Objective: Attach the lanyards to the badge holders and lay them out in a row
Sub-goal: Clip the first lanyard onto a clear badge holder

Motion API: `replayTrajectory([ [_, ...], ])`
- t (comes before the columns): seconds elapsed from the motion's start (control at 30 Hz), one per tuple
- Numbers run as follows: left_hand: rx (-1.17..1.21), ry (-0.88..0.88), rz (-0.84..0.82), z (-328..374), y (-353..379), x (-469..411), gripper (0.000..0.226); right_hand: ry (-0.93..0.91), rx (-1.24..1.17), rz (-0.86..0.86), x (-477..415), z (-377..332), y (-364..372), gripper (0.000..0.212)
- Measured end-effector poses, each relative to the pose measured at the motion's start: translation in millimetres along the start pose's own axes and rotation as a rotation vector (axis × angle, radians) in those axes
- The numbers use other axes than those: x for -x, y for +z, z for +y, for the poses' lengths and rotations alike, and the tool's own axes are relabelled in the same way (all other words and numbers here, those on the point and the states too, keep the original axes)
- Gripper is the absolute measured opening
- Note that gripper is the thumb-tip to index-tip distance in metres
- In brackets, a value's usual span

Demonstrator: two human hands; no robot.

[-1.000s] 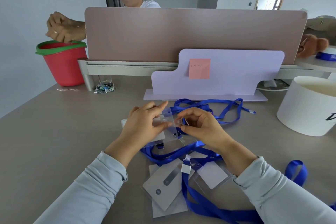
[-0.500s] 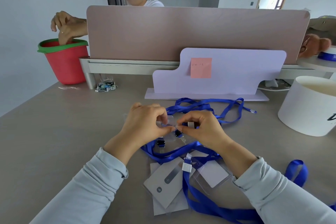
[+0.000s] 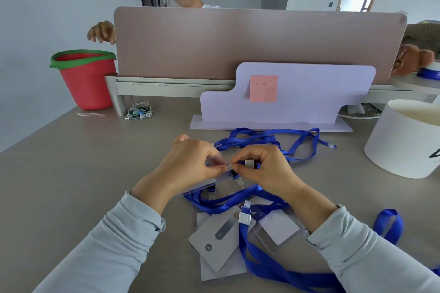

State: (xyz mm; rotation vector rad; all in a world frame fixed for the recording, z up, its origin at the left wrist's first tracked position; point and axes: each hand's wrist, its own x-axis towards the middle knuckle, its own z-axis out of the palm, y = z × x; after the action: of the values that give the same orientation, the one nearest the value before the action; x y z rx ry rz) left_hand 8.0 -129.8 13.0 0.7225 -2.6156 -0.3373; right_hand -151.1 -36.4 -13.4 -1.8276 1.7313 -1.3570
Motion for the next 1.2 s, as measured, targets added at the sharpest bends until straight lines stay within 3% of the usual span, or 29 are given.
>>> replayTrajectory([
  [0.2, -0.028, 0.020, 0.060, 3, 0, 1, 0.013, -0.005, 0.068, -0.009, 0, 1, 2, 0.012],
  [0.53, -0.030, 0.041, 0.071, 7, 3, 0, 0.010, -0.065, 0.133, 0.001, 1, 1, 3, 0.011],
  [0.77, 0.115, -0.033, -0.006, 7, -11, 0, 0.015, -0.028, 0.080, -0.006, -1, -8, -6, 0.008],
  [0.97, 0.344, -0.154, 0.118, 19, -26, -3, 0.016, 0.073, 0.058, 0.118, -2, -11, -36, 0.019],
  [1.2, 0.503, -0.154, 0.085, 59, 14, -19, 0.021, 0.182, 0.137, 0.156, 38, -7, -86, 0.022],
])
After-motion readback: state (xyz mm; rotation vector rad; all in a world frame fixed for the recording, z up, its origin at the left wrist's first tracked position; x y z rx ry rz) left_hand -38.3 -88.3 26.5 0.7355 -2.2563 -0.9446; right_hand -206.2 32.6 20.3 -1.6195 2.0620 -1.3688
